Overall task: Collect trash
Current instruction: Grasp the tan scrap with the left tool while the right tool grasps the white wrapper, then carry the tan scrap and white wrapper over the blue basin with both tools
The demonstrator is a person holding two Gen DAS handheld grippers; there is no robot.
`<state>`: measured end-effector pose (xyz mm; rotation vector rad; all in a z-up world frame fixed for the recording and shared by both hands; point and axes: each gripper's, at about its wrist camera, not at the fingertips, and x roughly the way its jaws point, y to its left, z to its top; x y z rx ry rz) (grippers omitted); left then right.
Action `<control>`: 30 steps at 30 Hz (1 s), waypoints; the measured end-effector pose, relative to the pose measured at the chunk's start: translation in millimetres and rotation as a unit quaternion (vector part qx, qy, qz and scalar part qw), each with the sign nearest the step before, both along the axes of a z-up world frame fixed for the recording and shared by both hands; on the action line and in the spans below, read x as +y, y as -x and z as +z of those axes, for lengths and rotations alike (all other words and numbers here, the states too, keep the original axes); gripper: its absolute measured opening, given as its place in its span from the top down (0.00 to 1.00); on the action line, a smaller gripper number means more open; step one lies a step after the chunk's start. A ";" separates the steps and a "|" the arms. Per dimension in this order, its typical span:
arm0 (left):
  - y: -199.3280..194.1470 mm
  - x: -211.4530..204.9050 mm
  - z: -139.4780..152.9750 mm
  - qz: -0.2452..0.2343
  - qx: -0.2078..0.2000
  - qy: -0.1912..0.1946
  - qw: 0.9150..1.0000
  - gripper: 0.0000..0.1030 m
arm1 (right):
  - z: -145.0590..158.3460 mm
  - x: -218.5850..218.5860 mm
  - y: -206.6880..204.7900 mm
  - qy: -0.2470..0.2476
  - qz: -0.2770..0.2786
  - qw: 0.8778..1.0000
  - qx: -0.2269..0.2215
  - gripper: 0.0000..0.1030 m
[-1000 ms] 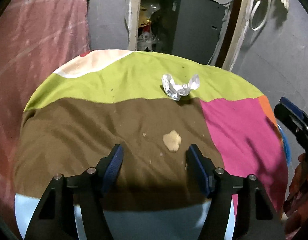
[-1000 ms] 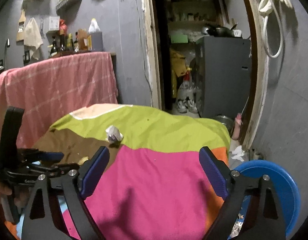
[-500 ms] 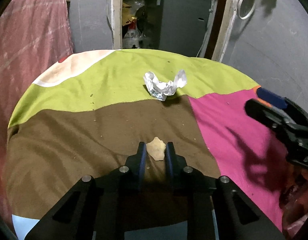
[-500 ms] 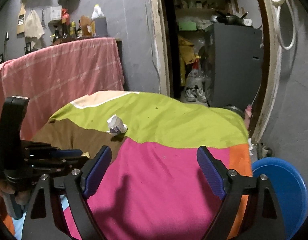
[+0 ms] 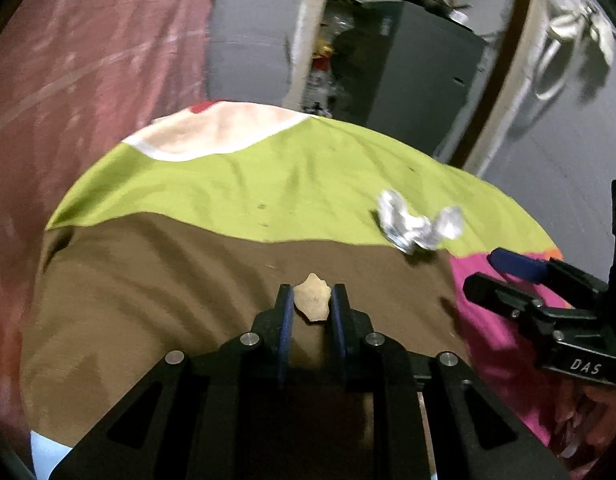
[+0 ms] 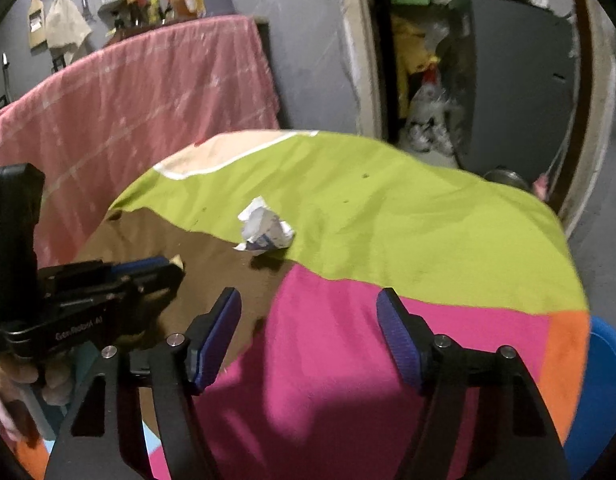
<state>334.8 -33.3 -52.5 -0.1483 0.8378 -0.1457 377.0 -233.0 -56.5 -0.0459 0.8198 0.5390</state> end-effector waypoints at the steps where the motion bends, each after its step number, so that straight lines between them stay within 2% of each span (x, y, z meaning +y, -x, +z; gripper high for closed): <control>1: 0.5 3.7 1.0 0.007 0.000 0.003 1.000 0.85 | 0.2 5.7 -4.2 0.006 0.004 1.000 0.001 0.36; 7: 3.0 23.0 4.8 0.046 -0.002 0.028 0.999 0.85 | -6.2 30.9 -27.5 0.026 0.019 0.999 0.010 0.43; 14: 5.4 27.8 6.0 0.056 0.001 0.042 0.998 0.85 | -11.2 48.4 -42.3 0.028 0.043 0.999 0.016 0.50; 16: 6.2 29.1 6.1 0.057 0.002 0.044 0.997 0.85 | -11.3 50.2 -43.8 0.030 0.044 0.998 0.017 0.56; 18: 4.4 28.3 5.8 0.056 0.001 0.044 0.997 0.85 | -12.7 50.9 -43.7 0.035 0.043 0.998 0.019 0.68; 21: 5.7 26.3 8.1 0.052 -0.006 0.045 0.998 0.85 | -11.4 53.4 -39.4 0.043 0.043 0.998 0.010 0.74; 30: 17.3 7.0 21.2 0.030 -0.037 0.042 0.998 0.85 | 3.6 38.8 -9.7 0.034 0.039 0.998 -0.035 0.80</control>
